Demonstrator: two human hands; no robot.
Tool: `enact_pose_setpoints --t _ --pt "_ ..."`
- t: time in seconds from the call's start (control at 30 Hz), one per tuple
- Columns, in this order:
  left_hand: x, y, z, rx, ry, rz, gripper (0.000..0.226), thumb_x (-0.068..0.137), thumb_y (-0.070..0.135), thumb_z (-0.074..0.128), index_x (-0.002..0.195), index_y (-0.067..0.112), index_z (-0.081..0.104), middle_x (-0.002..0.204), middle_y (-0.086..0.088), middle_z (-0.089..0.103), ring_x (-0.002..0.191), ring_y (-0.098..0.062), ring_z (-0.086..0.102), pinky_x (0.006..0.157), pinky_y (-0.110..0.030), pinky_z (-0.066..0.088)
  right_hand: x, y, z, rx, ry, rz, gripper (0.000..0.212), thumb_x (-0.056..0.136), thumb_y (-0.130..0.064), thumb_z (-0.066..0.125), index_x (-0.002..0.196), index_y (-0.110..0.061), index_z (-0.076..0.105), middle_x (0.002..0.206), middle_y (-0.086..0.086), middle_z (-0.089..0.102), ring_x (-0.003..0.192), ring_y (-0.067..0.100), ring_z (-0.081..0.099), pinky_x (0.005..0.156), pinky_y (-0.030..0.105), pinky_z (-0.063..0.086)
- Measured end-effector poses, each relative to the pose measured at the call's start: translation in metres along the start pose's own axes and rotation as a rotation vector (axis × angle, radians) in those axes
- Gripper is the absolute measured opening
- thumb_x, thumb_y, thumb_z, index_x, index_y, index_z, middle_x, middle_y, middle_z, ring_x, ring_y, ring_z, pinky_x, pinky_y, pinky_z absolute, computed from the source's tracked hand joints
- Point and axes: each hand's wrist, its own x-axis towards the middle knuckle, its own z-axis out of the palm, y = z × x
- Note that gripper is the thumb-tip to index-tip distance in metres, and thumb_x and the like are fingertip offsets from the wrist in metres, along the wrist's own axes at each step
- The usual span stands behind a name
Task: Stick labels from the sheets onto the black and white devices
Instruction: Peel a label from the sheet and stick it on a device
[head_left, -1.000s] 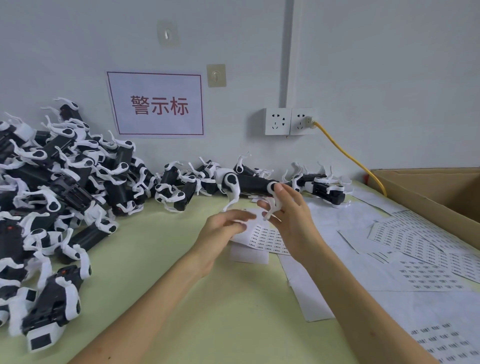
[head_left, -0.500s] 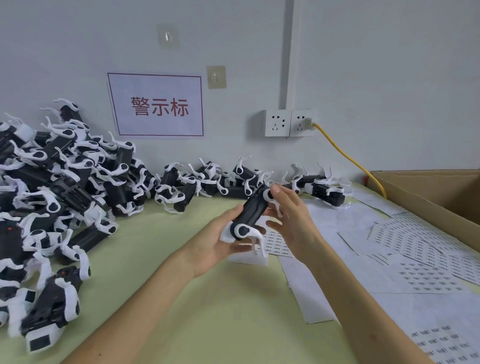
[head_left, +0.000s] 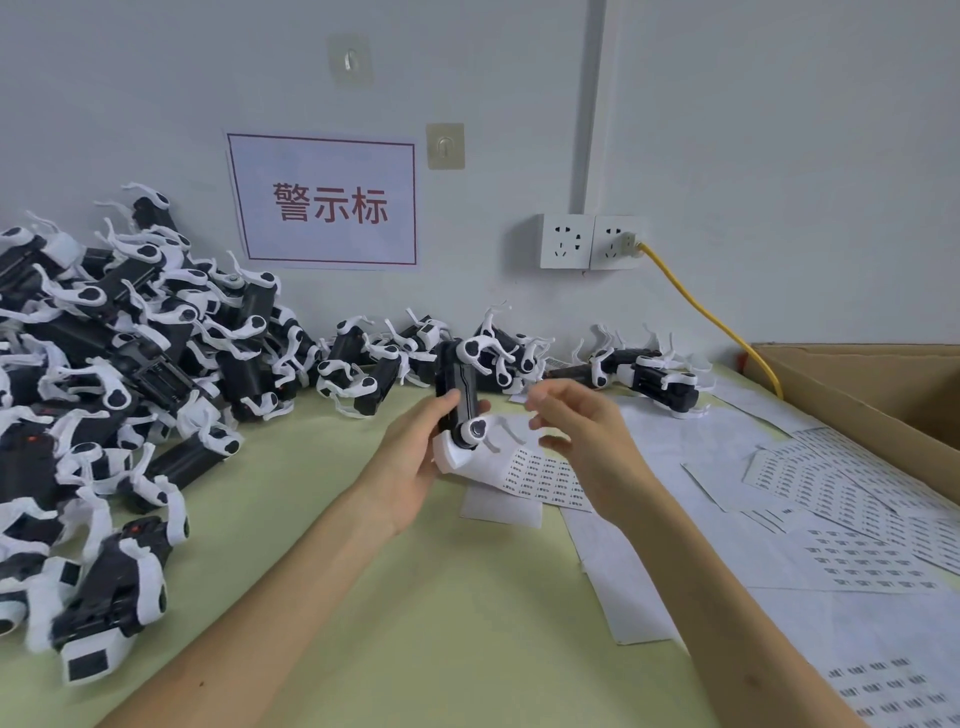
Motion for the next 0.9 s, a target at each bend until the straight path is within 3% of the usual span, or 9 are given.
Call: enact_pose_setpoints --t 0.13,0.27,0.47,0.63,0.8,0.9 --pt "-0.004 -0.004 0.008 0.013 -0.043 0.009 0.031 0.097 0.026 0.062 0.122 0.009 0.069 0.119 -0.010 0.075 0.101 -0.019 0.072 0.092 -0.040 0.053 -0.002 0.003 0.007 -0.084 -0.053 -0.045 0.017 0.098 -0.013 0.065 0.082 -0.020 0.066 0.081 -0.010 0.064 0.085 0.009 0.059 0.074 0.023 0.045" --pt "-0.010 -0.008 0.014 0.044 -0.064 0.062 0.048 0.080 0.031 0.072 0.123 0.010 0.069 0.115 -0.013 0.075 0.099 -0.021 0.071 0.085 -0.034 0.055 -0.003 0.000 0.005 -0.063 -0.074 -0.055 0.018 0.101 -0.014 0.061 0.084 -0.020 0.065 0.084 -0.011 0.068 0.089 0.010 0.064 0.071 0.018 0.047" --pt "-0.011 -0.012 0.015 0.115 -0.073 0.078 0.034 0.095 0.019 0.067 0.129 0.015 0.066 0.123 -0.014 0.073 0.109 -0.027 0.071 0.094 -0.040 0.054 -0.005 -0.001 0.008 -0.090 -0.102 -0.076 0.017 0.103 -0.013 0.058 0.087 -0.014 0.061 0.087 0.005 0.063 0.082 0.014 0.064 0.065 0.019 0.047" --pt "-0.012 -0.011 0.016 0.146 -0.074 0.077 0.034 0.097 0.018 0.067 0.131 0.016 0.063 0.122 -0.013 0.074 0.115 -0.031 0.070 0.099 -0.044 0.053 -0.006 -0.002 0.008 -0.142 -0.100 -0.090 0.014 0.103 -0.014 0.057 0.090 -0.011 0.060 0.085 0.004 0.060 0.079 0.016 0.062 0.070 0.022 0.050" --pt "-0.014 -0.011 0.018 0.161 -0.080 0.098 0.028 0.096 0.017 0.068 0.125 0.017 0.066 0.114 -0.009 0.076 0.097 -0.022 0.074 0.076 -0.028 0.058 -0.006 -0.001 0.008 -0.145 -0.084 -0.089 0.015 0.103 -0.014 0.057 0.089 -0.012 0.060 0.079 -0.005 0.060 0.076 0.017 0.061 0.066 0.020 0.050" --pt "-0.014 -0.011 0.018 0.171 -0.076 0.105 0.027 0.096 0.016 0.068 0.123 0.017 0.066 0.109 -0.007 0.077 0.093 -0.019 0.074 0.072 -0.024 0.057 -0.006 -0.001 0.009 -0.146 -0.074 -0.094 0.016 0.103 -0.012 0.057 0.088 -0.013 0.060 0.076 -0.007 0.061 0.073 0.016 0.060 0.065 0.019 0.051"
